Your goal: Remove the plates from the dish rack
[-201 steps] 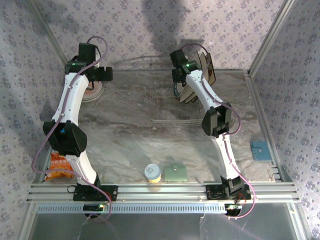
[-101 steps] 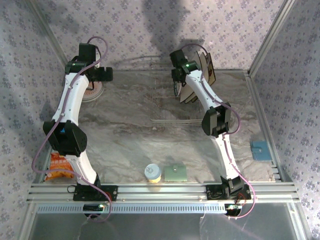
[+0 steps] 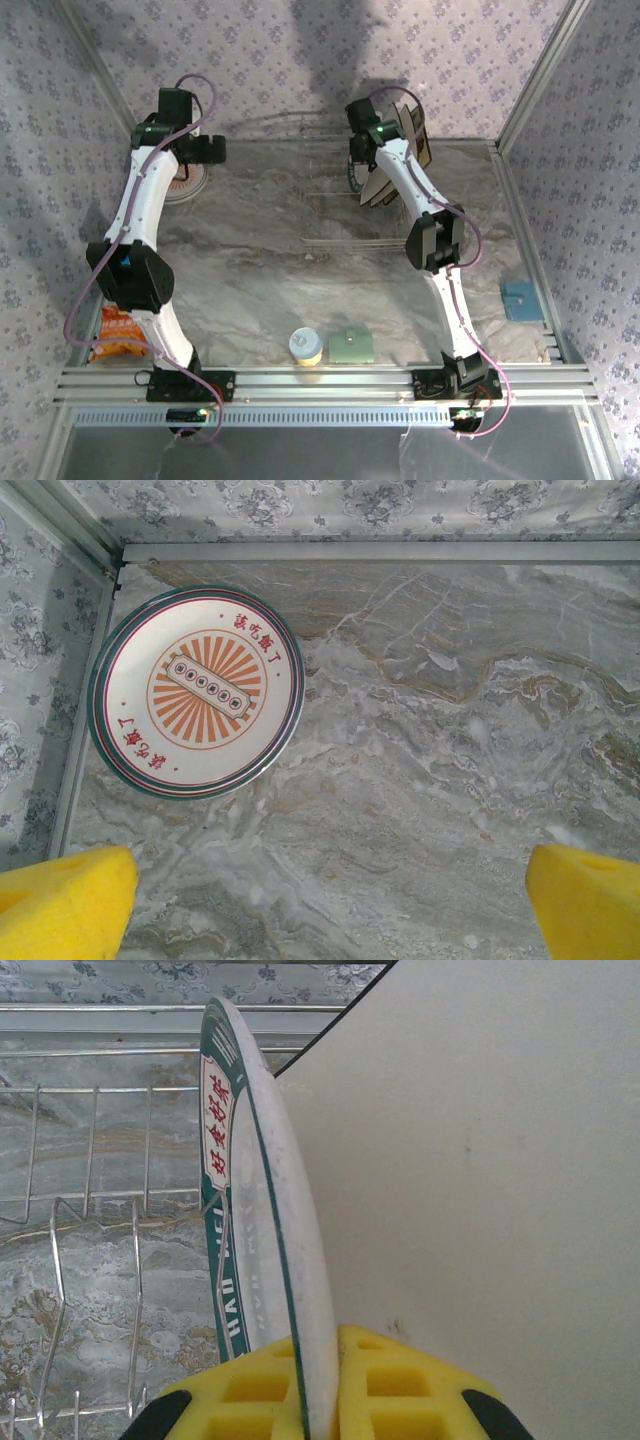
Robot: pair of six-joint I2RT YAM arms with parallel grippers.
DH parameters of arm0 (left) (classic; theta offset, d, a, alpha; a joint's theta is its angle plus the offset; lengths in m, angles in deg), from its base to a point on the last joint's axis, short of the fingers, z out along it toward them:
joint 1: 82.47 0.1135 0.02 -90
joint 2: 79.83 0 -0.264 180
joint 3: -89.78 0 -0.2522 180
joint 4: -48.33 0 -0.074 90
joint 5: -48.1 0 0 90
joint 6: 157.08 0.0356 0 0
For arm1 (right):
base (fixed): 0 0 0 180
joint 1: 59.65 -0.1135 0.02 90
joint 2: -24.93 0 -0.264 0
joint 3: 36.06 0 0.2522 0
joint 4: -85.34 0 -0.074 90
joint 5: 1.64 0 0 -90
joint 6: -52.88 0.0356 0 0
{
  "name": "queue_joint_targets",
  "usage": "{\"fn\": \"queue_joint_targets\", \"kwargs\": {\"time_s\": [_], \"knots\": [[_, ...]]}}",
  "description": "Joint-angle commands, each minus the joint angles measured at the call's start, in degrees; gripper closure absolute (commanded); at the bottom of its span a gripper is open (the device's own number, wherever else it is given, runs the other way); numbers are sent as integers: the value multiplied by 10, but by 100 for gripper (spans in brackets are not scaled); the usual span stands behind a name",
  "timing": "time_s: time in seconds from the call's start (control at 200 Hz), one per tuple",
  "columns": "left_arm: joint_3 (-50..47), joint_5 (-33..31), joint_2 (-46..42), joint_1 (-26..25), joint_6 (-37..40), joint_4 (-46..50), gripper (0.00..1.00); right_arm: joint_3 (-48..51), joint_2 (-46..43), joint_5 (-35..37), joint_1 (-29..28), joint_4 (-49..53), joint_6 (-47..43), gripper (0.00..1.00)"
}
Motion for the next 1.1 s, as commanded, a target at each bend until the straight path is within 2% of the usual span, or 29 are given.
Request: {"fn": "queue_joint_targets", "kwargs": {"time_s": [0.0,0.535,0.845,1.094], "knots": [[-3,0,-14,-4,9,-3,1,-20,-5,-20,-8,0,12,100],[-2,-1,-20,-4,10,-2,1,-19,-82,10,-5,24,6,100],[-2,-1,-27,-4,10,-1,1,-14,-144,57,-4,44,-17,100],[-2,-5,-29,-4,11,0,1,58,-220,60,-8,9,-23,100]]}}
